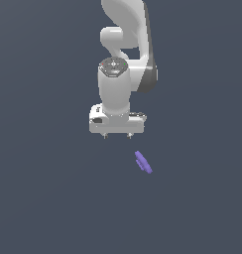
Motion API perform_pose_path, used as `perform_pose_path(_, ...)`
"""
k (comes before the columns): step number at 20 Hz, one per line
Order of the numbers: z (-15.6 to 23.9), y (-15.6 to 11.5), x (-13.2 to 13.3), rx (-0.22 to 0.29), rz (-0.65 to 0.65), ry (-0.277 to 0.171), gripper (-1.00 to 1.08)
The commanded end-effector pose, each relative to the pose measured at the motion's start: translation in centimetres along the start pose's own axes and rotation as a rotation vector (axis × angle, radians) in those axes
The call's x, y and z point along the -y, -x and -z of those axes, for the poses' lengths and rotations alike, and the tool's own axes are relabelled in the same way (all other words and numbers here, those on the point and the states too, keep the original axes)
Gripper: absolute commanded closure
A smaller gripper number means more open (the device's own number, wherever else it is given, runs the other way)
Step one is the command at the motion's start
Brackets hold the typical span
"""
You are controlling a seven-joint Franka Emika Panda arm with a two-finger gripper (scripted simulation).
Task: Pick up the object and move it to a goal position.
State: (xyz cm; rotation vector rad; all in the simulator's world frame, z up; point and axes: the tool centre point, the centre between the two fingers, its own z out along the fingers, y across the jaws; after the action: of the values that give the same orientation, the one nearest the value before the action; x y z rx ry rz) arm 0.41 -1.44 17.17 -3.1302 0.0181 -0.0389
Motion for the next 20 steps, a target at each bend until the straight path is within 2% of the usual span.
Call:
perform_pose_path(1, -0.4, -0.3, 0.5, 0.002, 0.022, 0.002, -0.92)
perform_pose_path(7, -2.1, -1.6, 2.8, 0.009, 0.136, 0.008, -0.92)
perform_pose_path(15, -6.3, -3.9, 8.0, 0.021, 0.376, 0.01, -0.92)
perform_pose_path(20, -8.2, -4.6, 10.4, 0.025, 0.478, 0.007, -0.92)
